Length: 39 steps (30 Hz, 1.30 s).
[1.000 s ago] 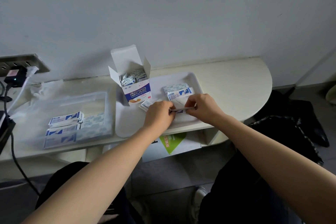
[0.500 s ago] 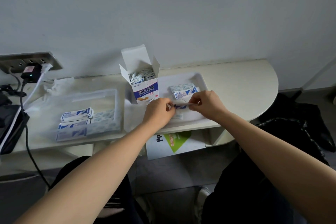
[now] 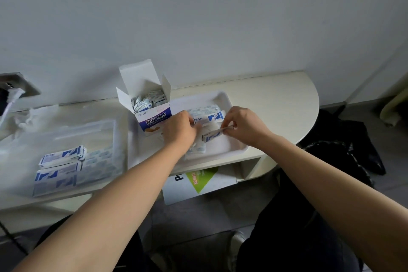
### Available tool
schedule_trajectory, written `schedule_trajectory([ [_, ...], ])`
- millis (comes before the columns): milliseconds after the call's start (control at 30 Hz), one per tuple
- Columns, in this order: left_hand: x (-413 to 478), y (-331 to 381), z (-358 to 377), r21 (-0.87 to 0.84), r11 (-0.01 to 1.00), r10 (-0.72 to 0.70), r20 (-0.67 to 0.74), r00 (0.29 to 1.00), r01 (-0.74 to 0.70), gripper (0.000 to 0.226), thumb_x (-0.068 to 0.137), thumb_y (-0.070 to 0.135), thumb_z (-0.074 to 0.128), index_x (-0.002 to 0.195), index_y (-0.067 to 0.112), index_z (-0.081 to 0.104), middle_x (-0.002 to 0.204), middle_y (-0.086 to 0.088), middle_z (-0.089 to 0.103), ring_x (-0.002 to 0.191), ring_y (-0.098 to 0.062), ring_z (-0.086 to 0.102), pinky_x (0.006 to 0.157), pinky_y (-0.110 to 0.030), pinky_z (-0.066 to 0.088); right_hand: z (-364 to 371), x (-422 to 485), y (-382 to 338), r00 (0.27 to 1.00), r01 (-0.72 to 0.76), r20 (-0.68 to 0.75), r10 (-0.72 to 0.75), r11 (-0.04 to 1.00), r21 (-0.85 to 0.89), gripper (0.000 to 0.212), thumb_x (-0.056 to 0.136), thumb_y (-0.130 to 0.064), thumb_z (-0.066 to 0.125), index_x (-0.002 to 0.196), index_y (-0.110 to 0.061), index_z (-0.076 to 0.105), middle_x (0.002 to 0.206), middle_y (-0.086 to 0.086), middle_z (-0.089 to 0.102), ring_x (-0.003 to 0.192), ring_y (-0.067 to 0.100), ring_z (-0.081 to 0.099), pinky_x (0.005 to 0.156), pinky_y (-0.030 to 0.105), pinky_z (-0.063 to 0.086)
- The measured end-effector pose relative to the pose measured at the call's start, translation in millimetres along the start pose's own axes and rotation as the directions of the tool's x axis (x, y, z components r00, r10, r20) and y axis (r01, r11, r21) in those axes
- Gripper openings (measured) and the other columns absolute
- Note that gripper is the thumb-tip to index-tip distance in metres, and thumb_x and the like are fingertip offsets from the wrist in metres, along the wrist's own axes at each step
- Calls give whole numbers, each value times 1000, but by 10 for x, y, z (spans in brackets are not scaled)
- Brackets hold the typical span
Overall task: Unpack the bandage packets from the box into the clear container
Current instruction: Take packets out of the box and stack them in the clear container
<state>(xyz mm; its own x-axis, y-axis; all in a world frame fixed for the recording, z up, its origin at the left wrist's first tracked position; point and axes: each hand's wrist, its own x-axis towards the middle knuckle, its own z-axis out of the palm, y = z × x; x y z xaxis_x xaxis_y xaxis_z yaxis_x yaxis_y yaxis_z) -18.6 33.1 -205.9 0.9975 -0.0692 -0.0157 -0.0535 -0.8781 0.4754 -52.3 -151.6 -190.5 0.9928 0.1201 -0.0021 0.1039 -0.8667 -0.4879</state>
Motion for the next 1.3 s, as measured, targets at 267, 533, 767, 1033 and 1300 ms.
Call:
schedule_trajectory([
  [267,-8,-11,21,-95,994,46,10,999,-44,11,88,26,66,90,17,71,87,1,71,75,-16,61,61,-25,42,46,1,25,1000,18,11,-18,1000,2,8,78,-19,73,86,-18,76,109,-1,60,73,12,49,76,32,50],
  [533,-109,-216,-131,-81,985,151,-50,987,-155,10,84,20,68,86,21,78,77,1,74,71,-17,66,65,-26,48,158,51,-23,999,34,-23,-33,999,35,8,78,-18,74,85,-15,75,117,0,56,71,12,52,76,33,50],
  [767,-210,-222,-186,-43,961,274,30,961,-273,10,81,21,70,89,24,76,80,4,74,73,-15,65,69,-30,52,154,-15,-53,997,65,-39,-64,997,37,7,76,-12,71,80,-17,73,79,-4,57,66,15,50,66,35,48],
  [1033,-272,-228,-172,-37,951,310,150,939,-308,28,79,34,56,100,25,72,97,1,68,87,-22,62,75,-34,51,161,-80,-23,998,53,-45,-52,999,9,13,76,-9,69,85,-17,75,72,-6,54,66,16,48,65,31,44],
  [1300,-320,-149,-100,-17,957,291,130,948,-291,25,79,31,72,101,22,66,90,-2,69,84,-23,63,67,-30,47,201,-124,-59,998,66,-16,-67,997,-41,27,78,-11,65,102,-17,55,83,-4,64,71,25,57,65,37,50],
])
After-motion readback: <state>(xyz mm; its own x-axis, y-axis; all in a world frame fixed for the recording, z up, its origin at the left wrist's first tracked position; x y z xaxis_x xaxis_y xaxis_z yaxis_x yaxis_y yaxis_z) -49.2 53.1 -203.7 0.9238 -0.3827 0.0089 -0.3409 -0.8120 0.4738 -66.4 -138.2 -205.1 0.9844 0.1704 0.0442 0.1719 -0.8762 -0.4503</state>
